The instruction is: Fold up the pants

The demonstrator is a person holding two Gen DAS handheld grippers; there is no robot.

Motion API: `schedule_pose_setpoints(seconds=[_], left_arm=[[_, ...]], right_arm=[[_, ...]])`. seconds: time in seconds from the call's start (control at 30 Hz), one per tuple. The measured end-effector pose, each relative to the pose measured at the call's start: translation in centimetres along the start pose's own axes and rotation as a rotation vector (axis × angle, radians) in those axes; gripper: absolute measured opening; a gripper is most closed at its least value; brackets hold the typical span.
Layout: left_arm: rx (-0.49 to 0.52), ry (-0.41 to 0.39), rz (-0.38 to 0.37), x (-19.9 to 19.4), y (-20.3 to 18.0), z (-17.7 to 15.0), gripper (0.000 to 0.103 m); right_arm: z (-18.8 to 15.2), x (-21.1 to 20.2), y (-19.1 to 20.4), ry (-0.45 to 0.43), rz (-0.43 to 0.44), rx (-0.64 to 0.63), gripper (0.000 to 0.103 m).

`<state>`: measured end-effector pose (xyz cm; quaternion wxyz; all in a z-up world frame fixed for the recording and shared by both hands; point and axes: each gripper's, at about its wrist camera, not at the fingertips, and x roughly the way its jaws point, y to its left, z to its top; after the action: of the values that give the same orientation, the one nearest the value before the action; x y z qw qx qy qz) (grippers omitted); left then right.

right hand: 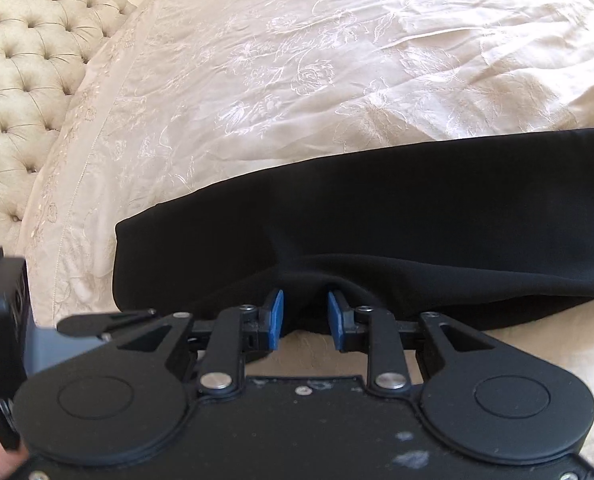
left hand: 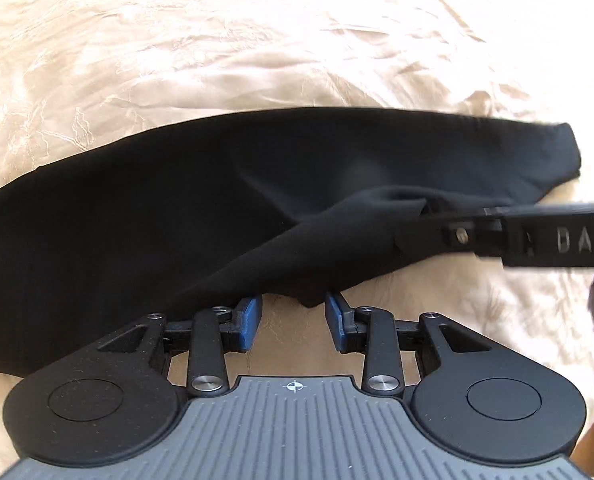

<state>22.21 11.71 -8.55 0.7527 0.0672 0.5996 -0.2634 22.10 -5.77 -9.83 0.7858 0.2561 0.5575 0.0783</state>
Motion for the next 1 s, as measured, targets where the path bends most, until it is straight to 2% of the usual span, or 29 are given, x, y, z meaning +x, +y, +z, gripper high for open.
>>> schedule_pose_setpoints(seconds=[0.1, 0.2, 0.3, 0.43, 0.57, 0.7, 0.9, 1.0], left_arm=[[-0.013, 0.001, -0.015, -1.0, 1.2, 0.6, 0.034], [-0.001, -0.022, 0.009, -2.0, 1.9, 0.9, 0.034], [-0.005, -0.03, 0.037, -2.3, 3.0, 1.5, 0.034], [-0.021, -0.038, 0.076, -2.8, 4.2, 1.9, 0.034], [-0.068, -0.042, 0.083, -3.2, 5.1, 1.9, 0.034], [-0.069, -0.017, 0.111, -2.3, 5.1, 0.5, 0.034], [-0.023, 0.039, 0.223, 0.2, 6.3, -2.3, 0.034], [-0.068, 0.052, 0.186, 0.7, 8.0, -3.0, 0.034]], right_arm=[[-1.7, -0.8, 0.2, -0.008, -0.036, -0.061, 0.03], [-3.7, -0.6, 1.0, 0.003, -0.074, -0.168, 0.03], [-5.2, 0.4, 2.5, 0.008, -0.071, -0.26, 0.031], [-6.0, 1.7, 4.2, -0.004, -0.112, -0.346, 0.03], [-6.3, 1.9, 4.1, 0.012, -0.126, -0.344, 0.03], [-7.3, 1.3, 3.3, 0.048, -0.123, -0.317, 0.031], [-9.2, 0.6, 4.2, 0.04, -0.135, -0.346, 0.031], [-9.0, 1.2, 5.1, 0.02, -0.143, -0.352, 0.031]])
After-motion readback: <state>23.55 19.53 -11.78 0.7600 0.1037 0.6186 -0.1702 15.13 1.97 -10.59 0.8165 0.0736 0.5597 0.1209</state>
